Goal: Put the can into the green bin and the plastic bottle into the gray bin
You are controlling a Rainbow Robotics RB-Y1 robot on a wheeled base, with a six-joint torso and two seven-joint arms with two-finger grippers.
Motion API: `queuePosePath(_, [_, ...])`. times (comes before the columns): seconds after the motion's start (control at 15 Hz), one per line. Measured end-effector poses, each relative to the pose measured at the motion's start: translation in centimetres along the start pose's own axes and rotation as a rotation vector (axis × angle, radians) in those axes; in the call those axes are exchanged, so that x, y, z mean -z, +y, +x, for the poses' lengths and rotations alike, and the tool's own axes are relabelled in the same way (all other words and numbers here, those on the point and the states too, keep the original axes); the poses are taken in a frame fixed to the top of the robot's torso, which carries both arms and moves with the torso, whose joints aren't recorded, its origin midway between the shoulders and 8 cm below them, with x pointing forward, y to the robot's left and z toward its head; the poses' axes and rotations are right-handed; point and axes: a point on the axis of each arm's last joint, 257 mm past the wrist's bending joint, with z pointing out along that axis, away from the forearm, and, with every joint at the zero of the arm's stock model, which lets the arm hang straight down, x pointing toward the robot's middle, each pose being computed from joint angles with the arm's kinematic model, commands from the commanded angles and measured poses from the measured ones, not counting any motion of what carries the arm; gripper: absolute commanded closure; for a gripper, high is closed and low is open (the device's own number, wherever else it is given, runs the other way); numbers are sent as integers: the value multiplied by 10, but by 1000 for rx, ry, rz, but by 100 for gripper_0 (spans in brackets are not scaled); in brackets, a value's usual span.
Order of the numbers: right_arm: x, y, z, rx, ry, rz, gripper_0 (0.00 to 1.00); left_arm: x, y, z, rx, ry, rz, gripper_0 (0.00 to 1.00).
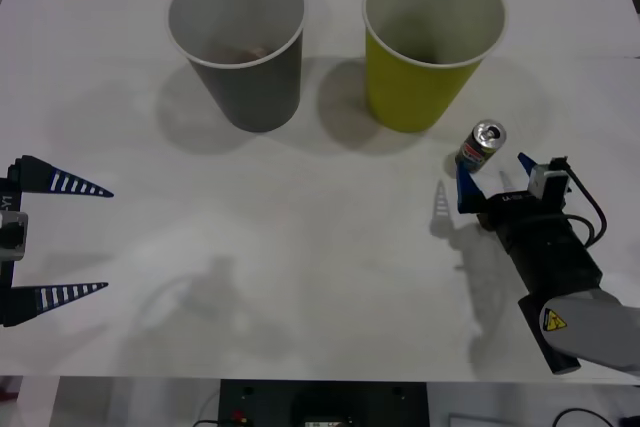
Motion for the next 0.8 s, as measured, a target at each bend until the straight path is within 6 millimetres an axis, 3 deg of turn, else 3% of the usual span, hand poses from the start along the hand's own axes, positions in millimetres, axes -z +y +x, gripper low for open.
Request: queuePosePath(0.8, [-42, 7, -4, -32, -24, 63, 0, 0, 0, 0, 0, 0, 0, 0])
